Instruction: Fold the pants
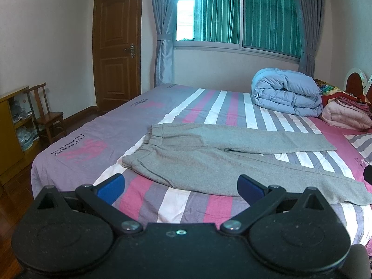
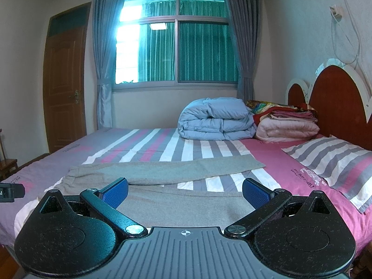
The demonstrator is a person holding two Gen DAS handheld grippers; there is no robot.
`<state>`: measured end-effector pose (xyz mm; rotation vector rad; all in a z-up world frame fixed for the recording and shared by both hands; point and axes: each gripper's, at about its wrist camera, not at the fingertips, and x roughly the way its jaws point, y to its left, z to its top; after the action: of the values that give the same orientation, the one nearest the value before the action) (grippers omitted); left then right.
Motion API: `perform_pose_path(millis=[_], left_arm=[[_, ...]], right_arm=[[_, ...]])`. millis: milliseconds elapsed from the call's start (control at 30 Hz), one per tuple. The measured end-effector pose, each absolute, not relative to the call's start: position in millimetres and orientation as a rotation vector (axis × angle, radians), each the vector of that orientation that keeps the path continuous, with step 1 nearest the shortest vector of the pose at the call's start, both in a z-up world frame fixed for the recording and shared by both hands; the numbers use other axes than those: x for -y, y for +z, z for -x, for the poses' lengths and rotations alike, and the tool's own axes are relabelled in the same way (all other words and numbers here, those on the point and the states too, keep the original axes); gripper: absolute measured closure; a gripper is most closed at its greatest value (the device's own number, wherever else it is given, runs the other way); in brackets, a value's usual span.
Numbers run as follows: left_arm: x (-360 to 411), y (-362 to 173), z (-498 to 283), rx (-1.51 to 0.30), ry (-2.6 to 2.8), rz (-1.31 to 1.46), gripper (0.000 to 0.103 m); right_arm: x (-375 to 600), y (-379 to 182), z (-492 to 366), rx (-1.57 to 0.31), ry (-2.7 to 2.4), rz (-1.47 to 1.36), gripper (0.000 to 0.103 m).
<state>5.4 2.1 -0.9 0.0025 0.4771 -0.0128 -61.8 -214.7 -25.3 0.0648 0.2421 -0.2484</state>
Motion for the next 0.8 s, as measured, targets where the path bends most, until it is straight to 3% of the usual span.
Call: perform_pose_path(millis=[800], left_arm=[[4, -15, -9, -0.515, -0.017, -0.013, 0.006]], right_arm=[[219, -29, 61, -0.256, -0.256, -0.067, 0.0]])
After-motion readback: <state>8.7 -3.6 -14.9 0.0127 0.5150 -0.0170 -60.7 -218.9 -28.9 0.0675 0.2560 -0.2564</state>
